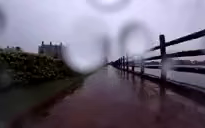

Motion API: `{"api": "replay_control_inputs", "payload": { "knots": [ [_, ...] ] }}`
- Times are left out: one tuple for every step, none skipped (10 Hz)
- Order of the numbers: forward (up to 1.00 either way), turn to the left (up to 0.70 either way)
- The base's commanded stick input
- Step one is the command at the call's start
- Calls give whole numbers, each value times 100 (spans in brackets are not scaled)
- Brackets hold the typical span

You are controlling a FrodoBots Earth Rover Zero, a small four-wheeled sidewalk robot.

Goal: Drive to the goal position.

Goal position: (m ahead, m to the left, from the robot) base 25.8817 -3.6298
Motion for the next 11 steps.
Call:
{"api": "replay_control_inputs", "payload": {
  "knots": [
    [100,-32],
    [100,-23],
    [100,-7],
    [100,0],
    [100,0],
    [100,0],
    [100,0],
    [100,0],
    [100,0],
    [100,0],
    [100,0]
  ]
}}
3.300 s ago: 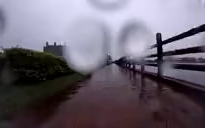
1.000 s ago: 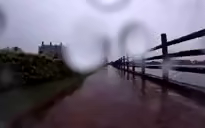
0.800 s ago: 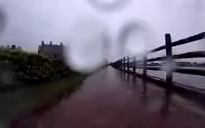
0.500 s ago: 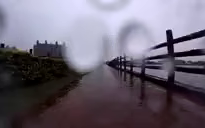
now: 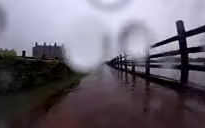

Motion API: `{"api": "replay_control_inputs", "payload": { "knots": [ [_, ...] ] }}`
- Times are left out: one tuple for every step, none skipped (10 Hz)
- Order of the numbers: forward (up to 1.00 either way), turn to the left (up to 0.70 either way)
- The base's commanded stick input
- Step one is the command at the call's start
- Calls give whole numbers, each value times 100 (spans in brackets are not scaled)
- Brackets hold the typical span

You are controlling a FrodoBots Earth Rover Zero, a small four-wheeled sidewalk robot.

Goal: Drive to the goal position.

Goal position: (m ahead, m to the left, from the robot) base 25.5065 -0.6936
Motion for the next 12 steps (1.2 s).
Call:
{"api": "replay_control_inputs", "payload": {
  "knots": [
    [100,0],
    [100,0],
    [100,-9],
    [100,-31],
    [100,-40],
    [100,-22],
    [100,-1],
    [100,0],
    [100,0],
    [100,0],
    [100,0],
    [100,0]
  ]
}}
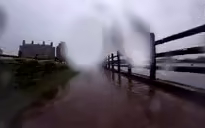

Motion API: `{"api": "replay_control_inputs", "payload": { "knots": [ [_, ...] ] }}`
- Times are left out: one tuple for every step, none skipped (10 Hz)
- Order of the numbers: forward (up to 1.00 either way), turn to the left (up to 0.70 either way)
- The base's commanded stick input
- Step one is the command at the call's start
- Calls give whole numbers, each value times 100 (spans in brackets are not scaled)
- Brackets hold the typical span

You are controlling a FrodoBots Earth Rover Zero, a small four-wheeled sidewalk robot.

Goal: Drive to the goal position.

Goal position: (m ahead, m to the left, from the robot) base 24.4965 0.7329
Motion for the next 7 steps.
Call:
{"api": "replay_control_inputs", "payload": {
  "knots": [
    [100,0],
    [100,0],
    [100,0],
    [100,0],
    [100,0],
    [100,0],
    [100,9]
  ]
}}
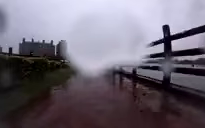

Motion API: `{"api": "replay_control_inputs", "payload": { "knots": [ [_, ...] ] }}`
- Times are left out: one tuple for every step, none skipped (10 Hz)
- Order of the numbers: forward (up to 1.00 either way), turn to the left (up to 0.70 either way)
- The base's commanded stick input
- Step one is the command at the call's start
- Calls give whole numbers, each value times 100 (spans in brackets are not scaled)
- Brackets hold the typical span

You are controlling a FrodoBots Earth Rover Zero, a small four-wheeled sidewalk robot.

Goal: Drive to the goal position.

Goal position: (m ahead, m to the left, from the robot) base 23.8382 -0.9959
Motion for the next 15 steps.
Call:
{"api": "replay_control_inputs", "payload": {
  "knots": [
    [100,27],
    [100,35],
    [100,30],
    [100,6],
    [100,0],
    [100,0],
    [100,0],
    [100,0],
    [100,0],
    [100,0],
    [100,0],
    [100,0],
    [100,0],
    [100,0],
    [100,0]
  ]
}}
